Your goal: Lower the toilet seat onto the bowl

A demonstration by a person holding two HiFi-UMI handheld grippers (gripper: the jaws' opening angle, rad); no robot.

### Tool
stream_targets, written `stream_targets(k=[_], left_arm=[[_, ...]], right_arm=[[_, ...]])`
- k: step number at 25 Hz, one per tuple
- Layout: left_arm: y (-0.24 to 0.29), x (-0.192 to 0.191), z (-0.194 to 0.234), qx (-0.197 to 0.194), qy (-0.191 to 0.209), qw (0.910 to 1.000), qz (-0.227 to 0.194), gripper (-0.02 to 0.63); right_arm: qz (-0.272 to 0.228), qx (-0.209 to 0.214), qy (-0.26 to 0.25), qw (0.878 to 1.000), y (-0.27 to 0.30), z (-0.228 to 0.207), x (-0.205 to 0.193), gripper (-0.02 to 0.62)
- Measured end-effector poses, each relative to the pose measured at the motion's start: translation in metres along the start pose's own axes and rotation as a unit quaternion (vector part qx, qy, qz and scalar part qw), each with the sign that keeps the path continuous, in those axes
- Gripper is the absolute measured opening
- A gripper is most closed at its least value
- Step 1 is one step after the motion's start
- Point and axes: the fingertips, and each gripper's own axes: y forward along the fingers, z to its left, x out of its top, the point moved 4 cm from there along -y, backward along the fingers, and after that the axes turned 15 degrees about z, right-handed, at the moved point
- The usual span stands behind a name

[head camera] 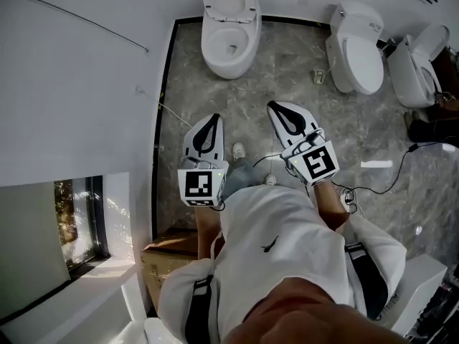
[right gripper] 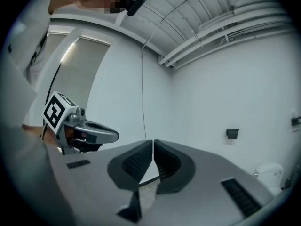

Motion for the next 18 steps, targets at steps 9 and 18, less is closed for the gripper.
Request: stream_targets(k=[9, 18], left_arm=[[0.047, 0.016, 0.069, -0.011, 0.014, 0.9998, -0.004, 0.031], [0.080, 0.022, 0.124, -0.031, 0.023, 0.9993, -0.001, 0.030]], right_arm=[[0.014, -0.002, 0.004, 1.000, 0.080, -0.016, 0.014, 0.031], [0.025, -0.018, 0.012, 0.999, 0.143, -0.020, 0.033, 0.031]])
